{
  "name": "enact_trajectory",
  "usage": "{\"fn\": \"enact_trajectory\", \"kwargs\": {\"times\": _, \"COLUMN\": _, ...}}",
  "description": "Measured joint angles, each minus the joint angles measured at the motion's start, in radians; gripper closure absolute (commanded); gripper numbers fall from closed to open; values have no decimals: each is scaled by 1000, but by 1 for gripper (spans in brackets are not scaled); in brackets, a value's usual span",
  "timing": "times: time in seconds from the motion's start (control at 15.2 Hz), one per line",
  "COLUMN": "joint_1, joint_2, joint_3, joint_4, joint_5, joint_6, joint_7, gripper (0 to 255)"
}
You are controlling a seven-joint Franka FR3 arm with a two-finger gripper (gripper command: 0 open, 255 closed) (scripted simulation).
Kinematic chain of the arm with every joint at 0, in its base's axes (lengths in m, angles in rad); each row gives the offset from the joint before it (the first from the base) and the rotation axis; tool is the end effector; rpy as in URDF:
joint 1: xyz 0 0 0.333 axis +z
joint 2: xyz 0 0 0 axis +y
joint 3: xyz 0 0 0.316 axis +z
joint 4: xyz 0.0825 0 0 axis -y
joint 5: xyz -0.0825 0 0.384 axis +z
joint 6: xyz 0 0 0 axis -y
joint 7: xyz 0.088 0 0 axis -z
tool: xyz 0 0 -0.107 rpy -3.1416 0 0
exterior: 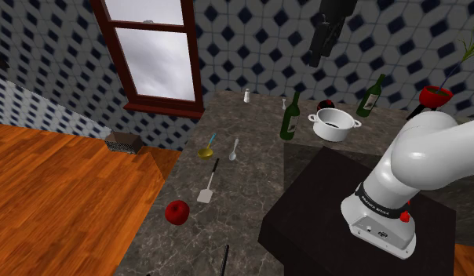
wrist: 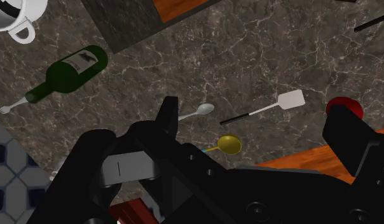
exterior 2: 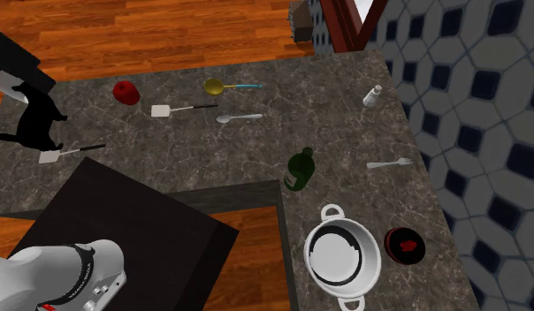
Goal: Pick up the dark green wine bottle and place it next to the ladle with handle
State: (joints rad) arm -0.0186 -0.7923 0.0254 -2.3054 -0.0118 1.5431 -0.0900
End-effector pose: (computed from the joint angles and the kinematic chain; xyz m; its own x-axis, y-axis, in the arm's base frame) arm 0.3028 0.0036 0.6138 0.9956 0.0893 0.0270 0.0884 -0.9956 0.0324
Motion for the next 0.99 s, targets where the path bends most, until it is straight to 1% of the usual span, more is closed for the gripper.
{"fn": "enact_trajectory", "kwargs": {"times": 0.2, "joint_1": -8, "joint_2": 23, "joint_3": -21, "joint_4": -8, "joint_5": -12, "joint_6": 27, "joint_7": -18, "gripper": 0}}
{"fn": "enact_trajectory", "kwargs": {"times": 0.46, "joint_1": -33, "joint_2": 89, "joint_3": -79, "joint_4": -40, "joint_5": -42, "joint_6": 114, "joint_7": -66, "gripper": 0}}
{"fn": "enact_trajectory", "kwargs": {"times": 0.86, "joint_1": -68, "joint_2": 241, "joint_3": -172, "joint_4": -16, "joint_5": -77, "joint_6": 226, "joint_7": -147, "gripper": 0}}
{"fn": "enact_trajectory", "kwargs": {"times": 0.99, "joint_1": -78, "joint_2": 299, "joint_3": -202, "joint_4": -17, "joint_5": -84, "joint_6": 280, "joint_7": -173, "gripper": 0}}
